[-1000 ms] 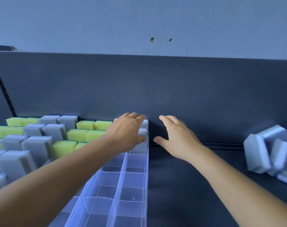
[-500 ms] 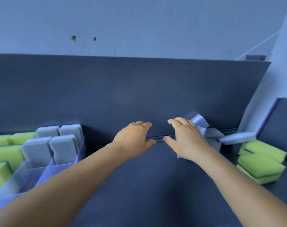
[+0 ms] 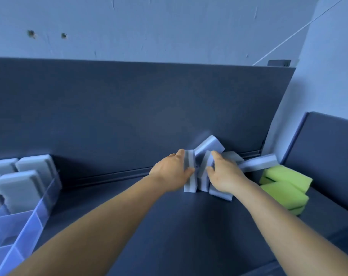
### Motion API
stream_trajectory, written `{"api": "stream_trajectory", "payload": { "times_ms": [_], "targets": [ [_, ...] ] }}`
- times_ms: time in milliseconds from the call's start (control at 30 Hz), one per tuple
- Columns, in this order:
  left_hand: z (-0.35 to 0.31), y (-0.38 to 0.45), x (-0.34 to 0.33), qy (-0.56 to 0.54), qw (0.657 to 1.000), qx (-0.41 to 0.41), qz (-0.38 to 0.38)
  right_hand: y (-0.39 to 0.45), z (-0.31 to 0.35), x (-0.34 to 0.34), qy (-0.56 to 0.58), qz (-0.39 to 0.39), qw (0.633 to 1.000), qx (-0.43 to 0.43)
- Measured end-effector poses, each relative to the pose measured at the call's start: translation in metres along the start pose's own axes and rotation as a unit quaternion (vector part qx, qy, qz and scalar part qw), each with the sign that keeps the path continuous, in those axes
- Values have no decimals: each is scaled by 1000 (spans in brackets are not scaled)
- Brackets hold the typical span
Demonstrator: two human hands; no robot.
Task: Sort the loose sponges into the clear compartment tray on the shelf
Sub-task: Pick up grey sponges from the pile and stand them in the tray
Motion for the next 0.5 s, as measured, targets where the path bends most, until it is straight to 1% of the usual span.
{"api": "stream_trajectory", "payload": {
  "times_ms": [100,200,333,500],
  "targets": [
    [11,2,-4,-9,1000,2,2,0,9,-7,27,1,999,32],
    [29,-4,-2,-4,1000,7,-11,-1,21,-16,62,4,995,73],
    [51,-16,14,-24,999,36,-30,-4,45,-28,104,29,987,115],
    [66,-30,34,-28,995,84,-38,-2,72,-34,145,43,980,126]
  ]
}}
Point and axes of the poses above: each hand's wrist, its own y-axis towards the middle knuckle, its own x-axis out of the back of the hand, z = x × y, the point moved 5 cm from there along y, towards the middle knuckle, and after that the axes turned 9 degrees about -y, right-handed, at the moved point
